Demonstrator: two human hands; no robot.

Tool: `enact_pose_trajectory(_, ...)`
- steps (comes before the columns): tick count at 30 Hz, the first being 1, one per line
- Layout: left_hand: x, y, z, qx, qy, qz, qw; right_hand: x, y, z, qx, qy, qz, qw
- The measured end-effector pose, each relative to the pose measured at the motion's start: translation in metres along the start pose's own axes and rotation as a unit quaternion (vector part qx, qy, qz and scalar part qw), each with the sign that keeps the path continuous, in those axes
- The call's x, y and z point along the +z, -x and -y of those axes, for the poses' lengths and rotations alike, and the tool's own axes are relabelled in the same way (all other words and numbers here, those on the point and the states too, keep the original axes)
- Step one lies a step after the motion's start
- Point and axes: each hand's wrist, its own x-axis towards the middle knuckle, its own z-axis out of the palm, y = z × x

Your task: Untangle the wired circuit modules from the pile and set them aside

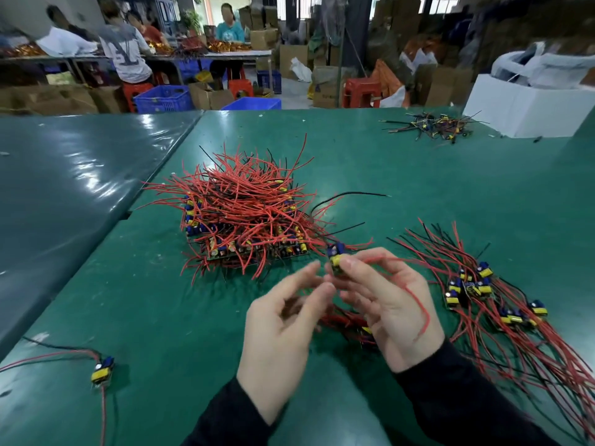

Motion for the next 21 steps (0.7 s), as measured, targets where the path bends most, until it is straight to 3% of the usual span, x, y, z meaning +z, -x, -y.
enact_pose_trajectory(5, -0.016, -0.014, -0.001, -0.101, 0.163, -0.009, 0.981, 0.002, 0.007, -0.01, -0.01, 0.074, 0.095, 0.993)
enact_pose_trajectory(9, -0.023, -0.017, -0.007, -0.132, 0.19, -0.003, 0.973, -0.004, 0.004, -0.01, -0.072, 0.165, 0.143, 0.973)
enact_pose_trajectory(11, -0.027, -0.02, -0.008, -0.123, 0.204, -0.032, 0.971, -0.012, 0.001, -0.004, -0.164, 0.307, 0.176, 0.921)
enact_pose_trajectory(13, -0.032, -0.023, -0.007, -0.109, 0.205, -0.072, 0.97, -0.018, -0.003, 0.002, -0.276, 0.466, 0.179, 0.821)
enact_pose_trajectory(14, -0.033, -0.024, -0.008, -0.099, 0.197, -0.086, 0.972, -0.02, -0.006, 0.005, -0.305, 0.49, 0.173, 0.798)
enact_pose_trajectory(15, -0.033, -0.024, -0.008, -0.086, 0.183, -0.093, 0.975, -0.021, -0.007, 0.007, -0.305, 0.475, 0.158, 0.81)
enact_pose_trajectory(18, -0.028, -0.019, -0.008, -0.029, 0.126, -0.061, 0.99, -0.018, -0.009, 0.01, -0.131, 0.223, 0.114, 0.959)
enact_pose_trajectory(19, -0.025, -0.017, -0.008, -0.004, 0.102, -0.04, 0.994, -0.017, -0.01, 0.01, -0.048, 0.146, 0.116, 0.981)
enact_pose_trajectory(21, -0.019, -0.012, -0.008, 0.034, 0.058, -0.01, 0.998, -0.013, -0.008, 0.007, 0.089, 0.122, 0.154, 0.976)
